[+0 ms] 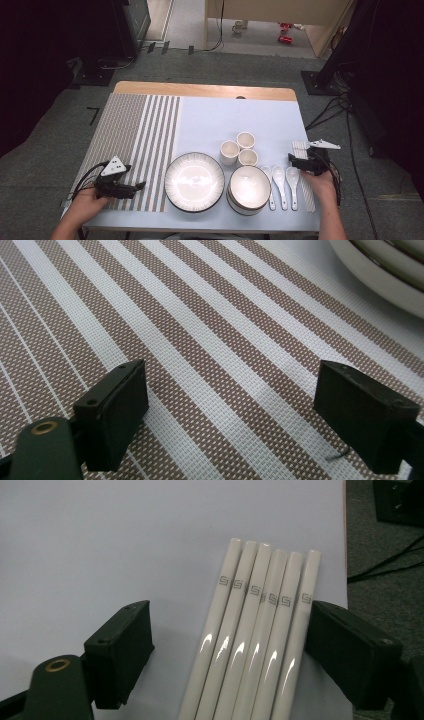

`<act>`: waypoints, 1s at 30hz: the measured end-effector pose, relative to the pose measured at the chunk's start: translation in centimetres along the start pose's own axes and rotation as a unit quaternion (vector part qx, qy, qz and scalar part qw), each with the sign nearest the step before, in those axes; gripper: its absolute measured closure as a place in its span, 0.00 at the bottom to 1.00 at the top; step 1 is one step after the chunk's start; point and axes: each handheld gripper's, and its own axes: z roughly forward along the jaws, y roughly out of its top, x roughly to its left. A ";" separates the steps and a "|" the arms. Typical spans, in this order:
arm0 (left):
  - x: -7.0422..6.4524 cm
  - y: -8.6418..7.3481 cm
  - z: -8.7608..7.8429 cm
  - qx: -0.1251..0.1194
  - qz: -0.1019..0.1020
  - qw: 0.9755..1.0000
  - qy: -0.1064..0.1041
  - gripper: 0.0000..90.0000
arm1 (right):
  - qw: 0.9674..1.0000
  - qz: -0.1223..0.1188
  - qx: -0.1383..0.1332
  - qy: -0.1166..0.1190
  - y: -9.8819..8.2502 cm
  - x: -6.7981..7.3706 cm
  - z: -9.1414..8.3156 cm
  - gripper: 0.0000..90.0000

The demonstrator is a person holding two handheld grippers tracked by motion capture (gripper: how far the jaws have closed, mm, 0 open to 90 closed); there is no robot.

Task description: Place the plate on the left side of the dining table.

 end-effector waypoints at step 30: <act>-0.1 4.4 0.6 0.017 -0.025 0.999 -0.026 0.26 | 0.997 -0.023 -0.022 0.075 1.8 1.6 -2.9 0.32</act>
